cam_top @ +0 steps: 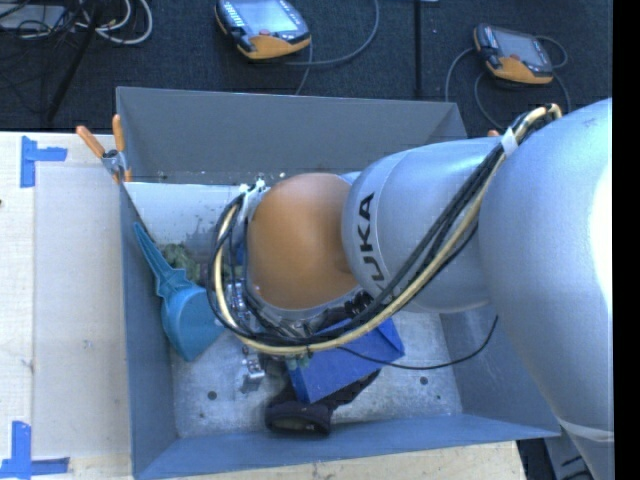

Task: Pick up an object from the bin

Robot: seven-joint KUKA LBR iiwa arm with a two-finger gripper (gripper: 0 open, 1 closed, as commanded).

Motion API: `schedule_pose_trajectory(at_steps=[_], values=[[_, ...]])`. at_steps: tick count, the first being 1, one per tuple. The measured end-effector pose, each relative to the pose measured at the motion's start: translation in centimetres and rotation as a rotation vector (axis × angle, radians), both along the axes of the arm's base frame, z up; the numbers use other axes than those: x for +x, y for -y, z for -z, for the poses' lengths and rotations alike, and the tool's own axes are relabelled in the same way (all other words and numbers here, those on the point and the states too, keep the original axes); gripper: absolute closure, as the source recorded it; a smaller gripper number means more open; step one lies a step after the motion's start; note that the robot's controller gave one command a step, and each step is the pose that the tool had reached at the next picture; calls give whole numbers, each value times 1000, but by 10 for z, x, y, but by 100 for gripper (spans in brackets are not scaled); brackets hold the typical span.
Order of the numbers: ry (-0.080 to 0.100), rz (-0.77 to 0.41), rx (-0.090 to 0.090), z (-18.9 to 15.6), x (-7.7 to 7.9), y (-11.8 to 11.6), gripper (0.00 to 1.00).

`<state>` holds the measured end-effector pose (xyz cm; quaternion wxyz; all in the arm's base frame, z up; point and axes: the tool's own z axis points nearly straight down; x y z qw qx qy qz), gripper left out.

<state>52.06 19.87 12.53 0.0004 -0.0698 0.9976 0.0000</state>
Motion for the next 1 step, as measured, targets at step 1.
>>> schedule_pose_trajectory(at_steps=[1], values=[[-5,-84,-2,10,-24,35,0]])
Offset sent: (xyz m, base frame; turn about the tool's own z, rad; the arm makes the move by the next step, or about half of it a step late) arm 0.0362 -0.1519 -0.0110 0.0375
